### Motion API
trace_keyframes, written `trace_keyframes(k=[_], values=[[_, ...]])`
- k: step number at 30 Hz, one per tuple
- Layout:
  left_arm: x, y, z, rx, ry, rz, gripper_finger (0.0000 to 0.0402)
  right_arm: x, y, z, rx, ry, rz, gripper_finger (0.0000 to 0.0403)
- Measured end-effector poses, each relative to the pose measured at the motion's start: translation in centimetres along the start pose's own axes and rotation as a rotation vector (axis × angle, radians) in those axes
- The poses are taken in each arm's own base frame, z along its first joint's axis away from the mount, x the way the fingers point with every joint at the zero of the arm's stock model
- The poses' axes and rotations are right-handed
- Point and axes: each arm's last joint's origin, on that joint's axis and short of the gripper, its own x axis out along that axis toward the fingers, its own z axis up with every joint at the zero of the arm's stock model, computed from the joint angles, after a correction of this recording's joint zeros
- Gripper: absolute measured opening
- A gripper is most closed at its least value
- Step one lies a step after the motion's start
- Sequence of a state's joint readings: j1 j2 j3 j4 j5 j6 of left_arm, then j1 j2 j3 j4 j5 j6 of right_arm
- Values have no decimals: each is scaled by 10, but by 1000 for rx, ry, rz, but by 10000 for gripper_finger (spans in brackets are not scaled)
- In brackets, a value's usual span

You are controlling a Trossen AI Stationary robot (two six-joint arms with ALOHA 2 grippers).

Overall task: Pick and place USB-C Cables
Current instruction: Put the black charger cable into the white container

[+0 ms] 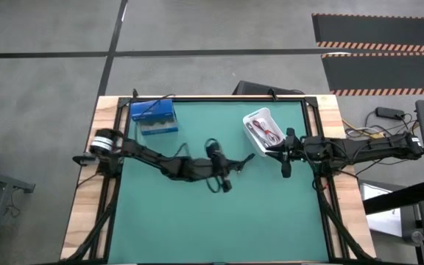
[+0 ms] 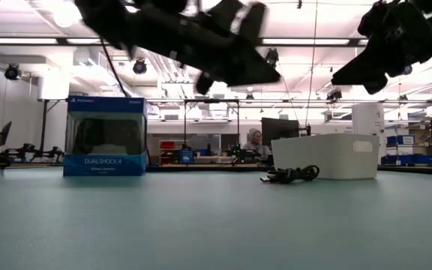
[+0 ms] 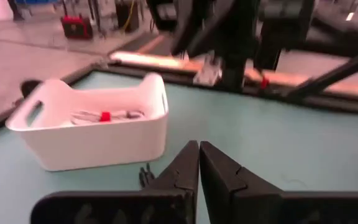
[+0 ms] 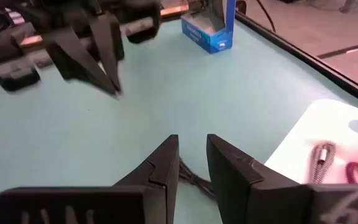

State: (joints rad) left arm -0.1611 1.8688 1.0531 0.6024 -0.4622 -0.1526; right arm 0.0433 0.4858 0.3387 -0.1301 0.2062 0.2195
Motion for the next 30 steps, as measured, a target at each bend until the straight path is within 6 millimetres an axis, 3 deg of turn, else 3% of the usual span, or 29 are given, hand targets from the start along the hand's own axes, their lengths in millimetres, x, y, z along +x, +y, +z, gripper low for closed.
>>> trace_keyframes(k=[7, 13, 21, 30], values=[[-41, 20, 4, -10, -89, -13, 0, 9, -2, -18, 73, -85, 21, 73], [-51, 26, -3, -7, -71, -13, 0, 12, -4, -30, 117, -95, 23, 73], [-36, 21, -22, -45, -17, -6, 0, 11, -3, -22, 105, -128, 29, 73], [4, 6, -54, -20, 63, 7, 0, 9, -1, -14, 89, -149, 33, 73]])
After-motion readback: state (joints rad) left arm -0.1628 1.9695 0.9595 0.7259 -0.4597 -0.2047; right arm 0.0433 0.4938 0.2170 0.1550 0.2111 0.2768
